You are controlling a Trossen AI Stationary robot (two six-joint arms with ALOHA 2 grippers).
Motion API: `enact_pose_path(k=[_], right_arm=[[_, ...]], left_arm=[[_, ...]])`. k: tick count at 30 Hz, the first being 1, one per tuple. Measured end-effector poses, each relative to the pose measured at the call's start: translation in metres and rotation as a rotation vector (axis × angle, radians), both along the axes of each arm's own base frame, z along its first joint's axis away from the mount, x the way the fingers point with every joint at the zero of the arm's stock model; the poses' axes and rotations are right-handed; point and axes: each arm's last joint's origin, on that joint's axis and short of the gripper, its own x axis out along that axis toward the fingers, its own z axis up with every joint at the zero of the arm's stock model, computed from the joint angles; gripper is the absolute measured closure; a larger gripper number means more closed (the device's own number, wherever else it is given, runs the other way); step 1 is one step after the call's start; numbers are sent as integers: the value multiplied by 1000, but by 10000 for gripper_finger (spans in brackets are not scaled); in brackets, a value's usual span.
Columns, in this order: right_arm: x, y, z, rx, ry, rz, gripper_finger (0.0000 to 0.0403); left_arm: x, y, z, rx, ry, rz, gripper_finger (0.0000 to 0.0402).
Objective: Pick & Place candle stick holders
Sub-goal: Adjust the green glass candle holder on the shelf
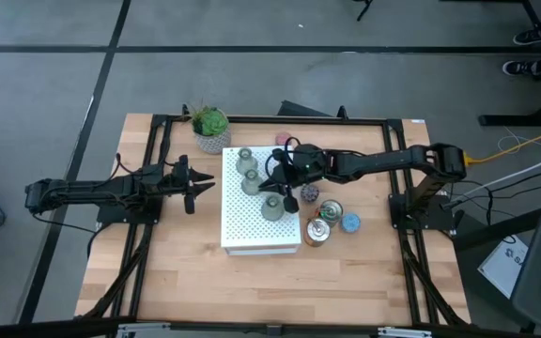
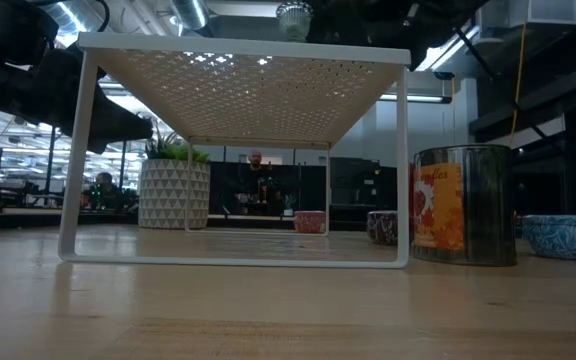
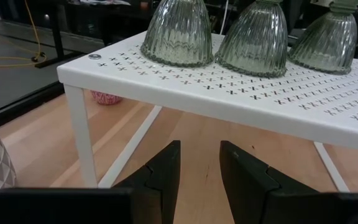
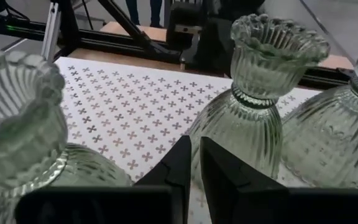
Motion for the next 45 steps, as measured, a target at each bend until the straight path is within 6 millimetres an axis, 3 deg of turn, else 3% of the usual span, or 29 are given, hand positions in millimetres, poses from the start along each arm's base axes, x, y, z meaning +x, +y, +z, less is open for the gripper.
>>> enact_pose_path(k=[8,14,18,25,31,45], right_arm=[[-6,0,0,-3,92,-14,365],[-36,0,29,-61,154,-66,365],[-50,3,38,-24,207,-77,365],[-51,23,23,-2,296,-31,365],[-52,39,23,42,305,-13,364],[-35,60,25,34,151,4,364]], left_arm=[[0,0,0,0,0,0,294],[0,0,0,0,0,0,294],[0,0,0,0,0,0,294],[0,0,0,0,0,0,294],[0,0,0,0,0,0,294],[0,0,0,0,0,0,294]])
